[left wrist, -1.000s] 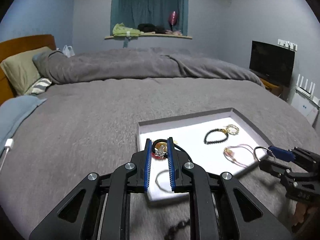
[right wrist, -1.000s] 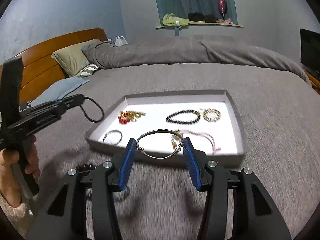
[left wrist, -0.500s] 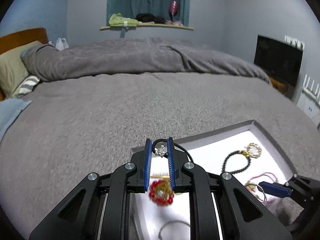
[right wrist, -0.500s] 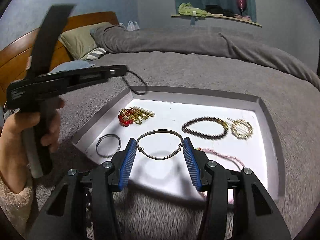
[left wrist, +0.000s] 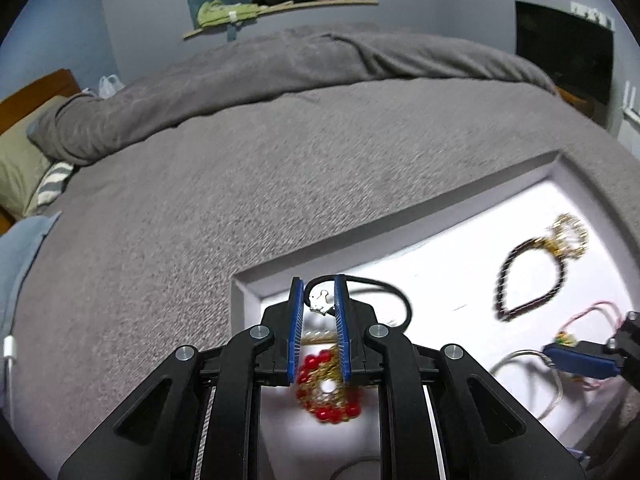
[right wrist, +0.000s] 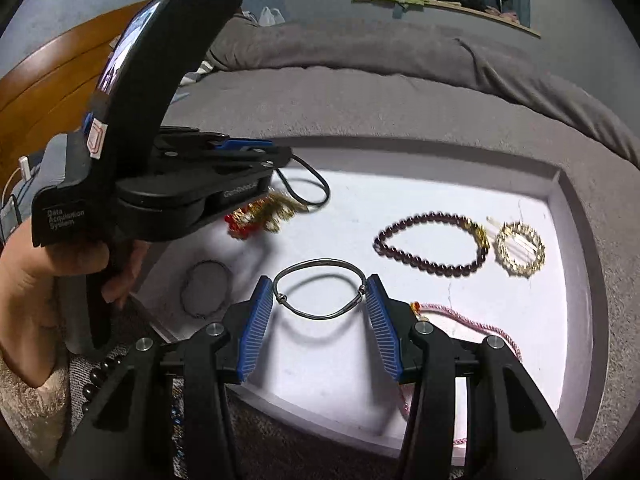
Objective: Organize jewelry
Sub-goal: 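Carry the hair tie and bangle into the tray and open both grippers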
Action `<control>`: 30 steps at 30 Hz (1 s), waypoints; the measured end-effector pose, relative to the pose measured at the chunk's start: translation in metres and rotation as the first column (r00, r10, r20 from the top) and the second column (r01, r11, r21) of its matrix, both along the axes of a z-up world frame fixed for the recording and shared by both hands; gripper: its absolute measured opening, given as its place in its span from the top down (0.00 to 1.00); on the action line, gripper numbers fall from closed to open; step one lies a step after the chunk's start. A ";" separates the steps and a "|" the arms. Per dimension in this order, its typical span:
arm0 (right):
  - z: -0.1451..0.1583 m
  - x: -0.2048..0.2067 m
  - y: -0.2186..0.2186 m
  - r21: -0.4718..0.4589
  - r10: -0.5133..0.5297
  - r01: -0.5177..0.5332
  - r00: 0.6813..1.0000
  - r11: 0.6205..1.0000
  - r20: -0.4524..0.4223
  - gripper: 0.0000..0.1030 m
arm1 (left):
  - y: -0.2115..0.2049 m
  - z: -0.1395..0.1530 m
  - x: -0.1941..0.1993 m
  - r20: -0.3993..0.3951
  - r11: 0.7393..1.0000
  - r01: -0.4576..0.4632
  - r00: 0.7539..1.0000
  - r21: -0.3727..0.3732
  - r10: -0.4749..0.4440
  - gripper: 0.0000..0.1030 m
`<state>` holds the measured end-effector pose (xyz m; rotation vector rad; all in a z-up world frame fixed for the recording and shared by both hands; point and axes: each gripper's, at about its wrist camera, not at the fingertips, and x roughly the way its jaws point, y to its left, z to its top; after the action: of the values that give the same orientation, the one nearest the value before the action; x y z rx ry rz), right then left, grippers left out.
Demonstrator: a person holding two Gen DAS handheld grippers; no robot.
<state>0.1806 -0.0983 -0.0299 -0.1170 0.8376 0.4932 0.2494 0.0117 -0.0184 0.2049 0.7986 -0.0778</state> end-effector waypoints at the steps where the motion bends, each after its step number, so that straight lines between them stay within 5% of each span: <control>1: -0.002 0.000 0.000 -0.003 -0.003 0.003 1.000 1.000 -0.004 0.53 | 0.001 -0.001 0.000 -0.001 1.000 -0.009 1.000 0.008 0.009 0.84; 11: -0.006 0.000 -0.002 -0.024 0.002 -0.002 1.000 1.000 -0.012 0.53 | 0.024 -0.001 0.002 0.012 0.997 -0.081 0.997 0.007 0.081 0.83; 28: -0.007 0.001 -0.004 -0.014 -0.002 0.001 1.000 1.000 -0.020 0.52 | 0.025 -0.001 -0.002 0.005 0.996 -0.069 0.998 -0.054 0.069 0.75; 30: -0.007 0.000 -0.004 -0.014 -0.004 0.003 1.000 1.000 -0.016 0.45 | 0.026 0.000 -0.002 0.008 0.996 -0.070 0.997 -0.058 0.071 0.75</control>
<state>0.1807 -0.1019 -0.0370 -0.1245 0.8564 0.4857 0.2473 0.0374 -0.0186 0.1227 0.7918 -0.0333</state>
